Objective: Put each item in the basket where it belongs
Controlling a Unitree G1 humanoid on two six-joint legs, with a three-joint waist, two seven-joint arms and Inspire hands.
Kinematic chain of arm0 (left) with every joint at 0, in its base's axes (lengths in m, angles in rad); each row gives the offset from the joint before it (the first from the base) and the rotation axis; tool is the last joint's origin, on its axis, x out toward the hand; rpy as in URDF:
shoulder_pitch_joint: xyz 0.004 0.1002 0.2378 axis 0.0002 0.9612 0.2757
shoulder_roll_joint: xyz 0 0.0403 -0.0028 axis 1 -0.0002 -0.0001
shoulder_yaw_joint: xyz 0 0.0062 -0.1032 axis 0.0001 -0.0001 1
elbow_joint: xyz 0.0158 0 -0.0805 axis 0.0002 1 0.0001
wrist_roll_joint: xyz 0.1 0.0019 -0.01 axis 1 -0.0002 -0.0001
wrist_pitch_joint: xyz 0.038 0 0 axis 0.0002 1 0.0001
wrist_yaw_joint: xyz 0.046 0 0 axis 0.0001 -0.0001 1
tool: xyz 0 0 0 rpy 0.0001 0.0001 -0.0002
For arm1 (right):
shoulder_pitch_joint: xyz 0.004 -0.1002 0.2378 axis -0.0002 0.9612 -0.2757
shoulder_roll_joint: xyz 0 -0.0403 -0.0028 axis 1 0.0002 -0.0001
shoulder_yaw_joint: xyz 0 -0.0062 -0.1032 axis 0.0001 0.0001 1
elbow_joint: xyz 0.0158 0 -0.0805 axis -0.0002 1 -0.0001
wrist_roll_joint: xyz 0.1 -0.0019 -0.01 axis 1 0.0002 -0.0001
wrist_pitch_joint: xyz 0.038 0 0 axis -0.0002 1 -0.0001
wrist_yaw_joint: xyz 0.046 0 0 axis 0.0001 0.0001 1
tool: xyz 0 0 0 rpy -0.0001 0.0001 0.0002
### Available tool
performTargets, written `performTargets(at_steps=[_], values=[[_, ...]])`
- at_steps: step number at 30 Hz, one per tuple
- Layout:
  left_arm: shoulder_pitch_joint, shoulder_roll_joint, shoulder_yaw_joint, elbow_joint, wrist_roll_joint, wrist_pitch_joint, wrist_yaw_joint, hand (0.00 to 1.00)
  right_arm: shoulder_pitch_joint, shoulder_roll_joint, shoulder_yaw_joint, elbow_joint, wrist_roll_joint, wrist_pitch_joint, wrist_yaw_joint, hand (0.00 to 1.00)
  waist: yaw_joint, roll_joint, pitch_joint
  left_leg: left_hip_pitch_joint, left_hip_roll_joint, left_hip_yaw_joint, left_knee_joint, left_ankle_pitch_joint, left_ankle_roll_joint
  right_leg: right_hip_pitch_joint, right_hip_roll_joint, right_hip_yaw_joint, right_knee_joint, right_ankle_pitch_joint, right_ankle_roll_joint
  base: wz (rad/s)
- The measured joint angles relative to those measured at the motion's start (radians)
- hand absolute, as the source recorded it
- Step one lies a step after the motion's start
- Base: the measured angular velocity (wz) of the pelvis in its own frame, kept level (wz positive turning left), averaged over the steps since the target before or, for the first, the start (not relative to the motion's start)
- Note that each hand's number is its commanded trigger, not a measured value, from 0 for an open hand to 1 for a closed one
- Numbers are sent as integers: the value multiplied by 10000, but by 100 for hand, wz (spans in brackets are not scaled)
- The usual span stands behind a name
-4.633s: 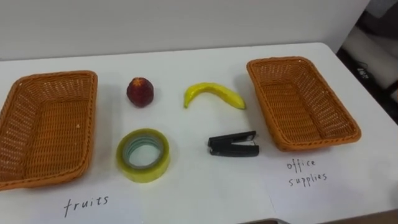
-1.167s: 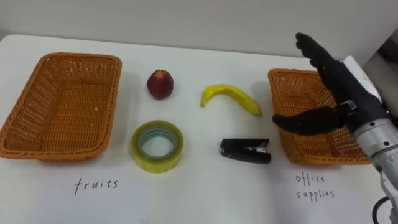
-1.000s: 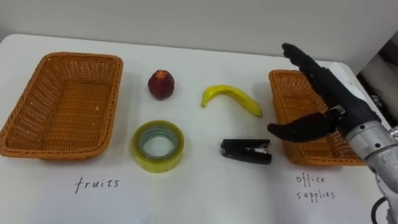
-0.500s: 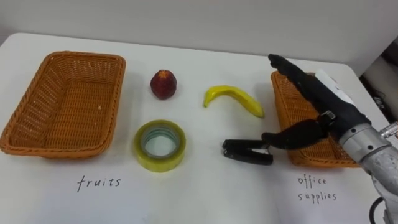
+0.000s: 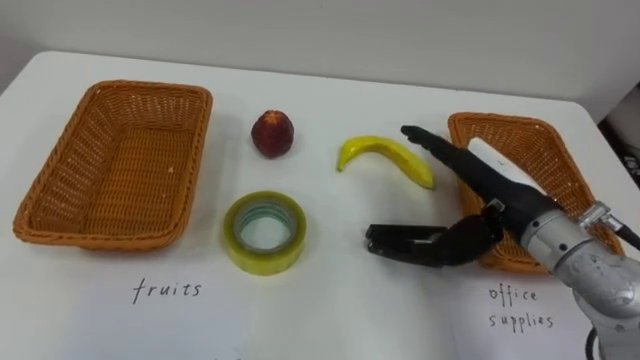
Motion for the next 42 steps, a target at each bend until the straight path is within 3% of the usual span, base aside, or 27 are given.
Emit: performTargets(at_steps=[7, 12, 19, 23, 31, 42], values=[[-82, 10, -90, 126, -56, 0, 1, 0, 48, 46, 10, 221, -255, 21, 146, 0, 19, -58, -4, 22, -6, 7, 1, 2, 4, 38, -3, 4, -19, 1, 1, 0], [-147, 9, -93, 125, -56, 0, 28, 0, 114, 65, 9, 308, -563, 352, 227, 0, 123, -74, 10, -11, -9, 6, -57, 2, 4, -17, 3, 0, -21, 1, 2, 0], [-337, -1, -92, 117, -47, 0, 38, 0, 115, 110, 10, 342, -994, 415, 229, 0, 228, -162, 17, -9, -12, -5, -51, 2, 4, -23, 0, 1, -36, 1, 2, 0], [-410, 8, -69, 115, 59, 26, 42, 0, 134, 374, 8, 772, -1169, 439, 229, 0, 226, -192, 16, 11, -17, -12, -33, 3, 4, 10, -6, 4, -44, 1, 3, 0], [-436, -11, -78, 103, 77, 239, 113, 0, 244, 560, 9, 877, -1652, 585, 232, 0, 216, -123, 39, 6, -17, -33, -27, 3, 6, 18, -5, -11, -33, 4, 3, 0], [-440, -127, -228, -21, 66, 258, 193, 0, 207, 583, 457, 1041, -1676, 637, 229, 0, 261, 1, 32, 39, -20, -43, -52, 3, 6, 110, -19, -80, -36, 7, 8, 1]])
